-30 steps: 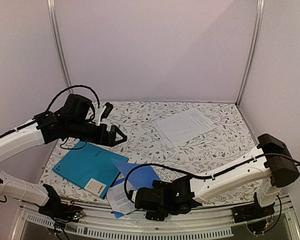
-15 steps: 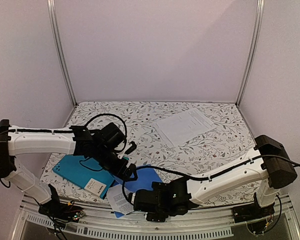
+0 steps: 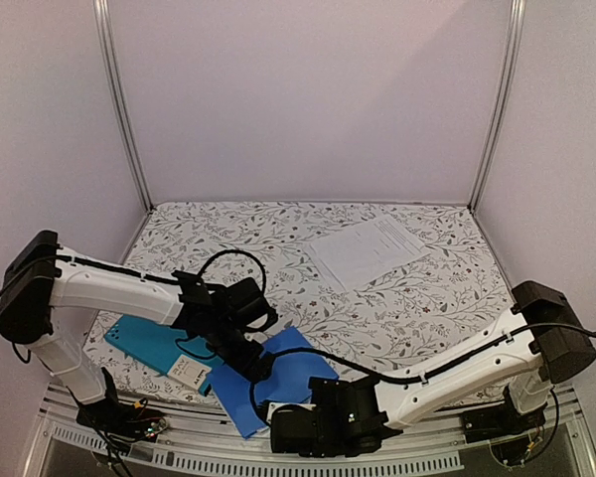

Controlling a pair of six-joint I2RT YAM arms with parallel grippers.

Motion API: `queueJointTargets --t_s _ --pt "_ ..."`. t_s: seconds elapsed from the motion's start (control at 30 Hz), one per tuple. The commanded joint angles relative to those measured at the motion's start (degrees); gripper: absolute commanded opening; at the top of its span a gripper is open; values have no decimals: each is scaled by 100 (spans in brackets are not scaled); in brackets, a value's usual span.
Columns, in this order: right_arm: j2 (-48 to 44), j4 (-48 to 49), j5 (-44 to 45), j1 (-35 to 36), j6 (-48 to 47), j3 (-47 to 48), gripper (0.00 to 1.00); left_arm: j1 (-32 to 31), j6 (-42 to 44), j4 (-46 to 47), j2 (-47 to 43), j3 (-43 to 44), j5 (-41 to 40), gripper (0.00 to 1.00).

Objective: Put the files into the folder
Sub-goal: Close the folder with files at the center of the board, then move the folder with files to the center of the board.

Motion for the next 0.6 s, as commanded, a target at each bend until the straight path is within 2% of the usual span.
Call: queueJointTargets --t_s 0.0,0.17,0.27,0.4,0.57 --pt "-229 -519 38 171 419 -257 99 -125 -23 109 241 -39 -332 99" --pt "-660 -556 216 134 666 -630 99 -154 -81 323 540 87 -411 99" --pt "-1020 -517 185 -137 937 -808 99 -159 -130 471 679 144 -475 100" --pt "-1613 -179 -25 -734 1394 -1151 98 -158 -164 737 695 145 -574 99" --pt "-2625 450 -829 -1997 1944 -1696 96 -87 -115 1027 938 310 -668 100"
